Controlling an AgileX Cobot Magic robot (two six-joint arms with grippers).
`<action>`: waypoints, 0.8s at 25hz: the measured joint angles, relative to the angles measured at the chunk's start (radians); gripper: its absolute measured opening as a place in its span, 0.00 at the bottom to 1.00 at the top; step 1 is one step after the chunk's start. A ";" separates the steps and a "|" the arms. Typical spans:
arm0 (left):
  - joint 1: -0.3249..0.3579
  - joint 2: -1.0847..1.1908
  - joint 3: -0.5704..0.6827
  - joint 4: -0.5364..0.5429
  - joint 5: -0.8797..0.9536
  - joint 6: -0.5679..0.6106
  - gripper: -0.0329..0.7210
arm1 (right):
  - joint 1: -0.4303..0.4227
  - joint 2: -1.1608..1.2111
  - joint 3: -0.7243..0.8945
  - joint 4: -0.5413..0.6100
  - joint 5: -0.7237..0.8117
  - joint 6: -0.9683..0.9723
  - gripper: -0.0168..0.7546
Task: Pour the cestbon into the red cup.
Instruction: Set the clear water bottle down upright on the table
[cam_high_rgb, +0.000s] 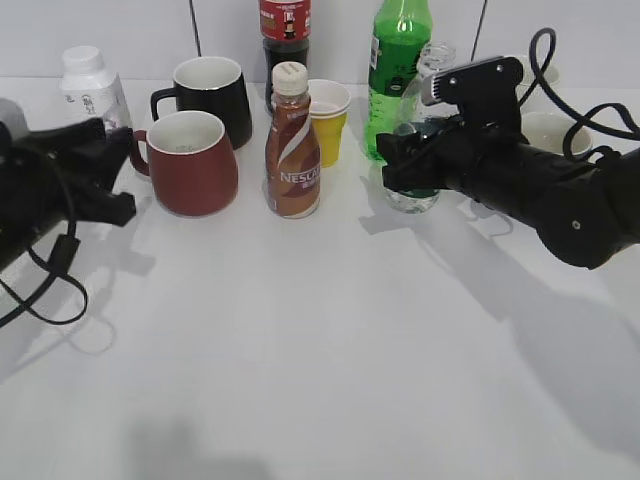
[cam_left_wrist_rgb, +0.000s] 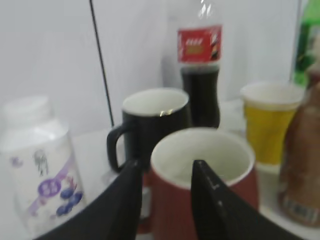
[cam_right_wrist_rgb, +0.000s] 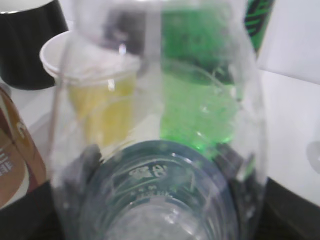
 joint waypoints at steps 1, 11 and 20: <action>-0.009 -0.019 0.005 -0.004 0.000 0.000 0.39 | 0.000 0.000 0.000 -0.001 0.000 0.000 0.66; -0.030 -0.146 0.011 -0.010 0.026 0.000 0.39 | 0.000 0.000 0.000 -0.006 0.038 0.002 0.71; -0.030 -0.171 0.011 -0.011 0.046 0.000 0.39 | 0.000 0.000 0.000 -0.008 0.037 0.005 0.88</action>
